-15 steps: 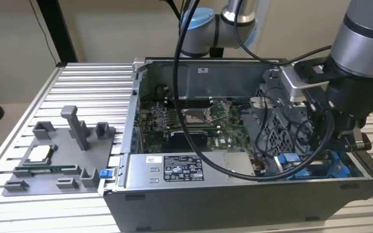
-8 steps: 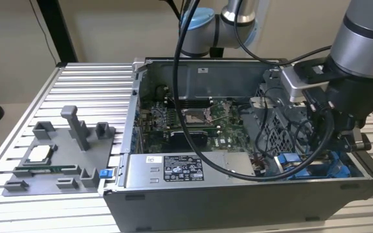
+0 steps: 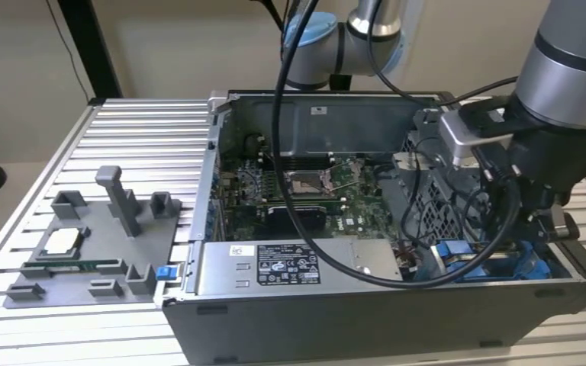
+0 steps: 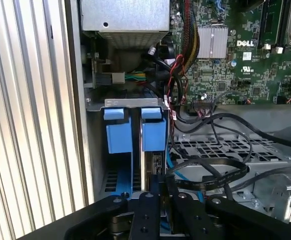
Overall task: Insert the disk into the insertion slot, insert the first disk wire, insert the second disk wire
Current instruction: 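Insert the second disk wire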
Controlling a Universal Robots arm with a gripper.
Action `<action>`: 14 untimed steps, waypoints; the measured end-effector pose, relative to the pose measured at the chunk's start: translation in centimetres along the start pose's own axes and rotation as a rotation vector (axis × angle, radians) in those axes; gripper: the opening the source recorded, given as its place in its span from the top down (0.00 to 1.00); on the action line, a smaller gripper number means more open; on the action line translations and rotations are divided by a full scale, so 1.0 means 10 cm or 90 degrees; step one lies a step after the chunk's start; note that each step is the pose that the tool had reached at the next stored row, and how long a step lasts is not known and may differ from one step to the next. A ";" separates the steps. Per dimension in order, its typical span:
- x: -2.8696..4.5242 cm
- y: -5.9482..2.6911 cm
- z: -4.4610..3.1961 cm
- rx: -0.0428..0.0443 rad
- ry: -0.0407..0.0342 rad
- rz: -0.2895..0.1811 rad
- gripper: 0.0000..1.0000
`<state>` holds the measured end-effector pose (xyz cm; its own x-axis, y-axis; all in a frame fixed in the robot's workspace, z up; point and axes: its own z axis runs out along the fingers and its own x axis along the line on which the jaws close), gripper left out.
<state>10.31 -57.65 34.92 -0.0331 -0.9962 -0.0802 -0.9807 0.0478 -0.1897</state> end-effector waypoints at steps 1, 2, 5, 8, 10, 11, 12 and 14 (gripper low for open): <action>0.001 0.003 0.015 0.0004 -0.0001 0.000 1.00; 0.001 0.005 0.028 0.0007 -0.0001 0.000 1.00; 0.001 0.010 0.054 0.0017 0.0000 0.000 1.00; -0.005 0.012 0.063 0.0030 -0.0003 0.000 1.00; -0.008 0.013 0.066 0.0036 -0.0003 0.000 1.00; -0.010 0.013 0.067 0.0038 -0.0003 0.000 1.00; -0.014 0.014 0.068 0.0040 -0.0003 0.000 1.00; -0.018 0.015 0.073 0.0044 -0.0005 0.000 1.00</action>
<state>10.31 -57.42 34.20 -0.0325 -0.9962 -0.0808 -0.9794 0.0478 -0.1964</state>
